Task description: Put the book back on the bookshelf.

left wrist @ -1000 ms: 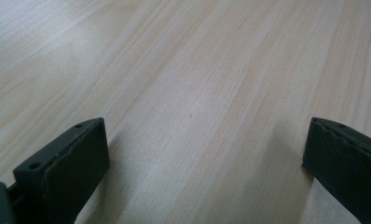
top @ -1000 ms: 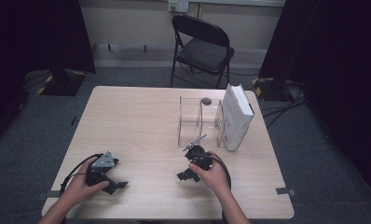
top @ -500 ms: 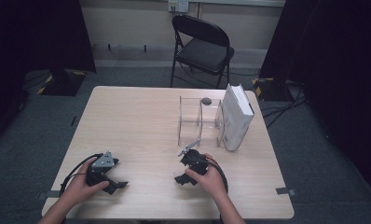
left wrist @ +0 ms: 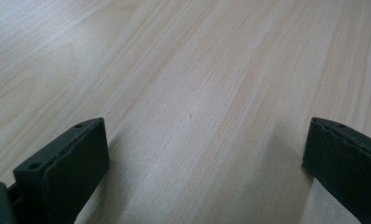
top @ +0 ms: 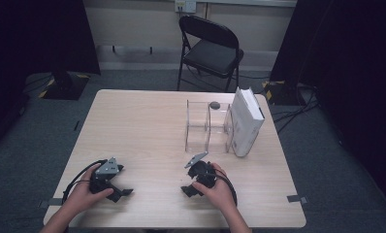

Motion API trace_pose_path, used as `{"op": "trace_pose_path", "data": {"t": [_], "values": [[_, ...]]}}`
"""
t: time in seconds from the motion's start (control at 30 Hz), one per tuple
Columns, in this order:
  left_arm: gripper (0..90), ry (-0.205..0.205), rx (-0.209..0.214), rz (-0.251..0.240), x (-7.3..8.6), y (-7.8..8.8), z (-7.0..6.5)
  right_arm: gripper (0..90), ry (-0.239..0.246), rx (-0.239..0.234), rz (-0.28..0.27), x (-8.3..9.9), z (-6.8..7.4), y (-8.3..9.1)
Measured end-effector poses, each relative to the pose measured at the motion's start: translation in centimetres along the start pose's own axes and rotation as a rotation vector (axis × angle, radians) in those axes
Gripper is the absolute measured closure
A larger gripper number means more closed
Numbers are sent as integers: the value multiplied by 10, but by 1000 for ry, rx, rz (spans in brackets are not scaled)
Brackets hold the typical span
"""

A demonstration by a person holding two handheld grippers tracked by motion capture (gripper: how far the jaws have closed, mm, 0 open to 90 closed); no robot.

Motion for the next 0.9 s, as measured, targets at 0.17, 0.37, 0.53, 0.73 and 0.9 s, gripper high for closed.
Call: {"op": "trace_pose_path", "data": {"t": [0.17,0.37,0.53,0.73,0.9], "values": [[0,0,0,0,0,0,0,118,9,13,-34,3,1,-1],[0,0,0,0,0,0,0,115,5,12,-64,5,1,-1],[0,0,0,0,0,0,0,113,-17,22,-100,9,2,-1],[0,0,0,0,0,0,0,111,-21,31,-168,15,3,-1],[0,0,0,0,0,0,0,111,-22,26,-207,18,3,-1]]}}
Point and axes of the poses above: each handheld gripper's, and its own axes: y roughly backward along the jaws, x roughly out of its underside, z roughly to its left, the point moved 4 cm from there along -y, roughly forward along the jaws, and after that the axes turned 4 degrees about x, right-handed, at the moved point
